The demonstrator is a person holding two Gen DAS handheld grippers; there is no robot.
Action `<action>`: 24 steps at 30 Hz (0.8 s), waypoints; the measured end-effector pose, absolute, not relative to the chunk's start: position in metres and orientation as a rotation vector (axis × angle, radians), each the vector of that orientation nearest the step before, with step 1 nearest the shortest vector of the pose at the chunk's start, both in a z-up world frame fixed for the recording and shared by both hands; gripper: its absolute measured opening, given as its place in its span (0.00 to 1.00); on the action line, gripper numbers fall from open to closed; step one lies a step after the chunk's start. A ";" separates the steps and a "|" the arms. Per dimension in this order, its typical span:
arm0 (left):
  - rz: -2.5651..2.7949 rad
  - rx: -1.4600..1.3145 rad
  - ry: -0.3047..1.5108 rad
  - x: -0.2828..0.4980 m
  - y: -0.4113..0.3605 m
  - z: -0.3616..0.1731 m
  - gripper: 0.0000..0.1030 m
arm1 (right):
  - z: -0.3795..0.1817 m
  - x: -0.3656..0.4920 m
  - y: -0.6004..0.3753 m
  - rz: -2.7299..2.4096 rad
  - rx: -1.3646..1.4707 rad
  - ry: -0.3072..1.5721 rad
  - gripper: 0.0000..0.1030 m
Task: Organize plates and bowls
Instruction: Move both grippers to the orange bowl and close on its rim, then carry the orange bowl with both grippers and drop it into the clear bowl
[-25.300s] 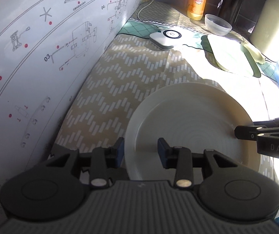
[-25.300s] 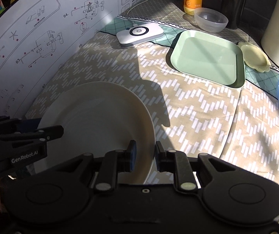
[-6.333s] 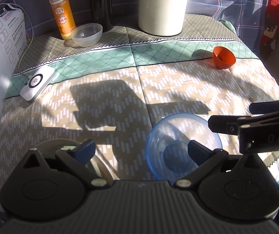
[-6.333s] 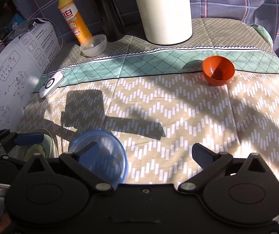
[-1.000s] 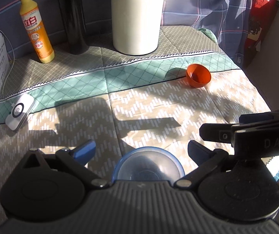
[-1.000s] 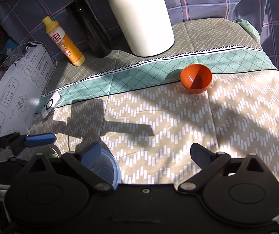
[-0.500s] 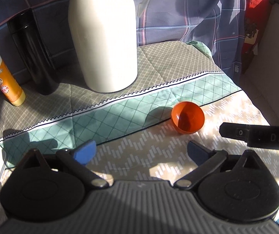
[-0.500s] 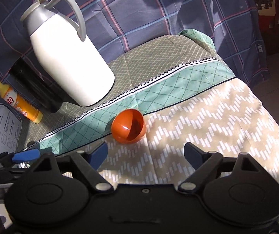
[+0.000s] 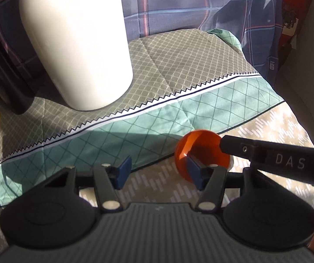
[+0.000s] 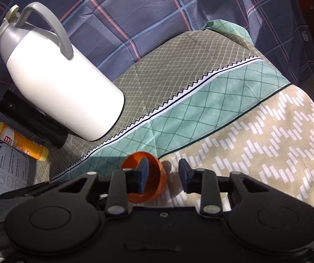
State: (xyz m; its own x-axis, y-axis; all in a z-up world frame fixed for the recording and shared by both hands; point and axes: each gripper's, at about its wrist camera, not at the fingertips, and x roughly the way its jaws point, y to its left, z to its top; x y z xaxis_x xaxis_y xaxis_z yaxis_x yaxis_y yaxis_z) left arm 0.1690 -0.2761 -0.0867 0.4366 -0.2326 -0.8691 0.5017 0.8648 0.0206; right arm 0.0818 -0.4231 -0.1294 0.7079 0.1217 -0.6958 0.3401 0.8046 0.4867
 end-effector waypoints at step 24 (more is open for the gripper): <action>-0.557 0.333 1.069 0.131 -0.244 -0.077 0.10 | -0.118 0.068 -0.365 -0.069 0.483 0.866 0.08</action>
